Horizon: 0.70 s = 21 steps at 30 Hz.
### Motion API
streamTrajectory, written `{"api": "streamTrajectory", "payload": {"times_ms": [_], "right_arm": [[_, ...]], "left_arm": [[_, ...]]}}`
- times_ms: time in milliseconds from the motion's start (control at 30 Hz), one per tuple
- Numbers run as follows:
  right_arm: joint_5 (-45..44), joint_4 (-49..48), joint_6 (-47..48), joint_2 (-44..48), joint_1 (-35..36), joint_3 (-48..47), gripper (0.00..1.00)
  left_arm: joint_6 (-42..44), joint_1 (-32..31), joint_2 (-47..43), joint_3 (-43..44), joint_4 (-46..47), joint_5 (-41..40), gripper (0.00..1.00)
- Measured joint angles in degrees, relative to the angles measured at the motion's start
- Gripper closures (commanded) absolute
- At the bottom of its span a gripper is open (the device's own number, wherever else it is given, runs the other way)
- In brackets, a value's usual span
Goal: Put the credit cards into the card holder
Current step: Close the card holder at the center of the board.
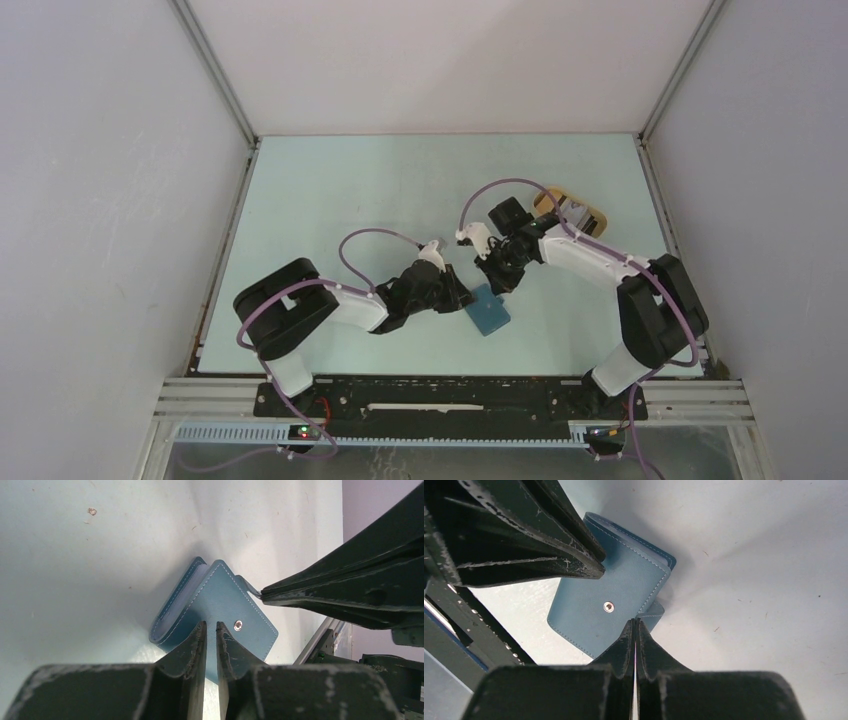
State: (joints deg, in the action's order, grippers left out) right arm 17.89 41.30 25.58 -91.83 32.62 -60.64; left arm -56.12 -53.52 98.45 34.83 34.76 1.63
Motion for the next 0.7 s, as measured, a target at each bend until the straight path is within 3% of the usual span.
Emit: {"api": "streamTrajectory", "payload": {"times_ms": [333, 700], "right_arm": [[5.2, 0.2, -0.4, 1.4, -3.3, 0.0, 1.00], [7.9, 0.7, -0.4, -2.3, -1.4, 0.0, 1.00]], "left_arm": [[-0.1, -0.5, 0.2, 0.1, 0.1, -0.2, 0.85], [-0.9, -0.7, 1.0, 0.1, 1.4, -0.4, 0.86]]}}
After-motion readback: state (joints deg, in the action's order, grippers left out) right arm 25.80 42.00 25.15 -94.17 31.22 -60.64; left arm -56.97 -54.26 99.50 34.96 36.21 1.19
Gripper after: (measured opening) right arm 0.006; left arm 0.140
